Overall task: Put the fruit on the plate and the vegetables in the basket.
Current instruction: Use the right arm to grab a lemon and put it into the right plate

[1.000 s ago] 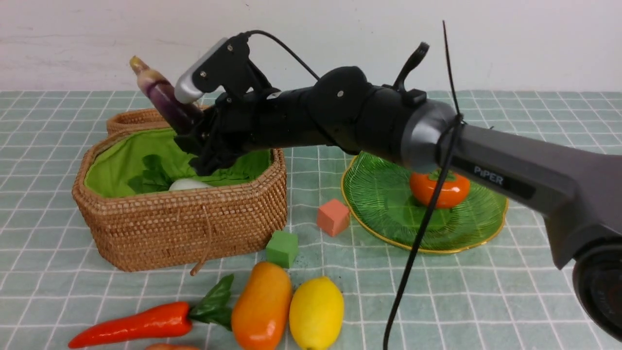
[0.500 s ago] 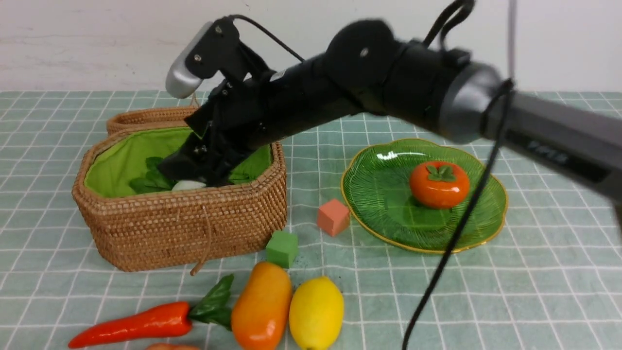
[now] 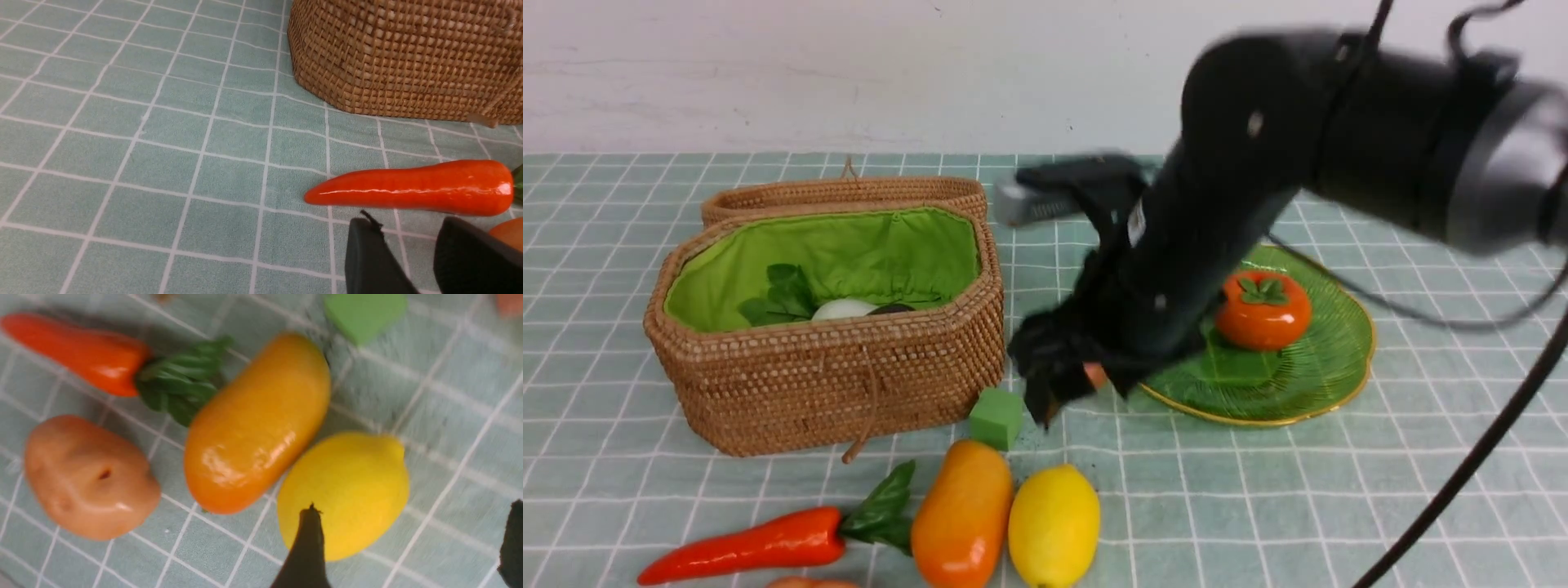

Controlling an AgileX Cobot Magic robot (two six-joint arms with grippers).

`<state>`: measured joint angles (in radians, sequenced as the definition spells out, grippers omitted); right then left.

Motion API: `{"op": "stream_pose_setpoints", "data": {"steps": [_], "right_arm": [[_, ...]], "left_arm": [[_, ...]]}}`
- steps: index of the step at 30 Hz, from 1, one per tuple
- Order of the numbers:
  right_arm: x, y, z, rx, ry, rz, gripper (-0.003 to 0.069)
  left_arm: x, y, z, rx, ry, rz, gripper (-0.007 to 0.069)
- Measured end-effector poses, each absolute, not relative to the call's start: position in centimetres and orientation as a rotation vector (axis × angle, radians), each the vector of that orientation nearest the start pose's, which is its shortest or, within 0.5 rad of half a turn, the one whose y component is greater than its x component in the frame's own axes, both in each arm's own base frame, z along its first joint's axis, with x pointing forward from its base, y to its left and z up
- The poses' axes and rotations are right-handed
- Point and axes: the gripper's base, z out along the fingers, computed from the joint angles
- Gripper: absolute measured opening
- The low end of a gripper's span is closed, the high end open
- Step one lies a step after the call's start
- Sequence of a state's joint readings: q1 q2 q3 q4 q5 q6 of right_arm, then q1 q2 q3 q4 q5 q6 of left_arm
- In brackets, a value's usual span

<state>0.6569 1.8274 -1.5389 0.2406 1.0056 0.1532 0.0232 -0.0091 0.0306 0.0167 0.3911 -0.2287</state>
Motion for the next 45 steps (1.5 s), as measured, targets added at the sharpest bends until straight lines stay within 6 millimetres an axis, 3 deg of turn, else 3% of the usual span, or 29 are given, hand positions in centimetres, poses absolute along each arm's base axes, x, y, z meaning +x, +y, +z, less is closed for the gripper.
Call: {"op": "stream_pose_setpoints", "data": {"steps": [7,13,19,29,34,41,45], "right_arm": [[29.8,25.6,21.9,-0.290,2.918,0.543,0.0581],[30.5,26.7,19.8,-0.192,2.929,0.644,0.0581],[30.6,27.2,19.0,-0.174,2.962,0.677,0.0584],[30.0,26.9,19.5,-0.458,2.946,0.652,0.0552],[30.0,25.2,20.6,-0.532,2.949,0.597,0.0552],[32.6,20.1,24.5,-0.342,2.828,0.594,0.0551],[35.7,15.7,26.1,-0.164,2.687,0.564,0.0551]], "left_arm": [[5.2,0.2,16.8,-0.228,1.884,-0.123,0.0239],[5.2,0.2,16.8,-0.228,1.884,-0.123,0.0239],[5.2,0.2,16.8,-0.228,1.884,-0.123,0.0239],[5.2,0.2,16.8,-0.228,1.884,-0.123,0.0239],[5.2,0.2,16.8,-0.228,1.884,-0.123,0.0239],[5.2,0.2,16.8,-0.228,1.884,-0.123,0.0239],[5.2,0.2,16.8,-0.228,1.884,-0.123,0.0239]]}}
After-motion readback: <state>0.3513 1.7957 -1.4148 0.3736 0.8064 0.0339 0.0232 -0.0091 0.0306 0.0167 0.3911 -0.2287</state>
